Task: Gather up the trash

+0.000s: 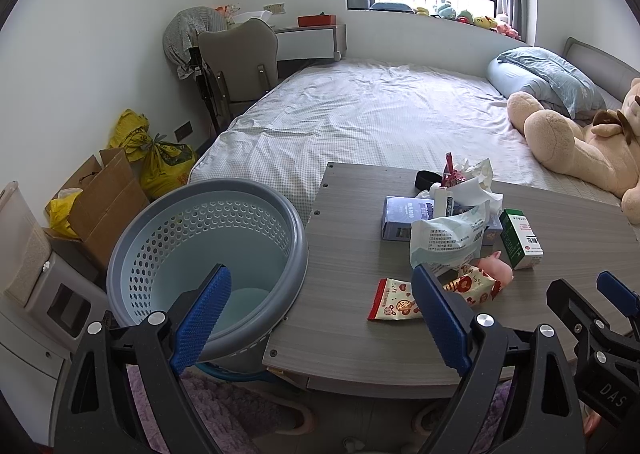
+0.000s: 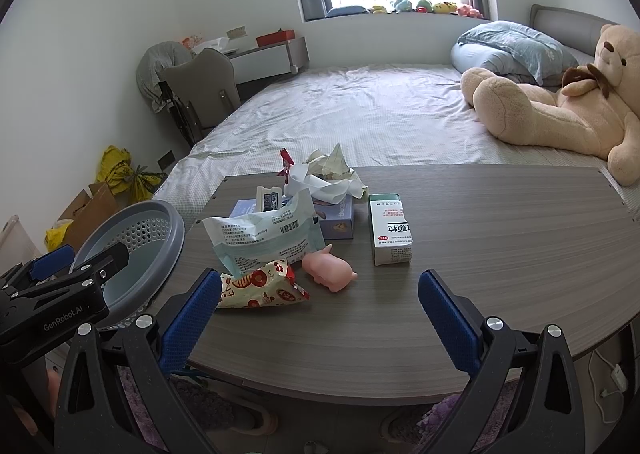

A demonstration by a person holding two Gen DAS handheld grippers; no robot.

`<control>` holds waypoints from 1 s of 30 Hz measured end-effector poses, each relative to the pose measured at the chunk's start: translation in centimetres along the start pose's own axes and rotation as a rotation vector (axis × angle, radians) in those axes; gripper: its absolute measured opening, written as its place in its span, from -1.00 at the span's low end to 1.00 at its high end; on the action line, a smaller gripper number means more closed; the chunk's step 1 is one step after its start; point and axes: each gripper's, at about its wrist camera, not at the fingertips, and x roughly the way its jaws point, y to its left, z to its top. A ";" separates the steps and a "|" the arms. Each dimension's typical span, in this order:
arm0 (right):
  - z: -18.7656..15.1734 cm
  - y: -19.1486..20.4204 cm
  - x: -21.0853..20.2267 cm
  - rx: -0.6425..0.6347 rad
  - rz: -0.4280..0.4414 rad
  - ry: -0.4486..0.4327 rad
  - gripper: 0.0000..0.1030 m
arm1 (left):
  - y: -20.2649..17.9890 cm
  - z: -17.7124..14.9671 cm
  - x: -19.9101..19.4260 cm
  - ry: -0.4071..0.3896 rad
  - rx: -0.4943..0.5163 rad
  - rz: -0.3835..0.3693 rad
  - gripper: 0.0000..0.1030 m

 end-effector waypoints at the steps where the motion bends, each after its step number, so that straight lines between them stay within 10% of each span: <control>1: 0.0 0.0 0.0 0.000 0.000 0.000 0.88 | 0.0 0.0 0.0 0.000 0.000 0.000 0.70; 30: -1.0 -2.1 2.3 0.038 -0.007 0.045 0.88 | 0.3 -1.1 2.1 0.052 -0.002 0.015 0.70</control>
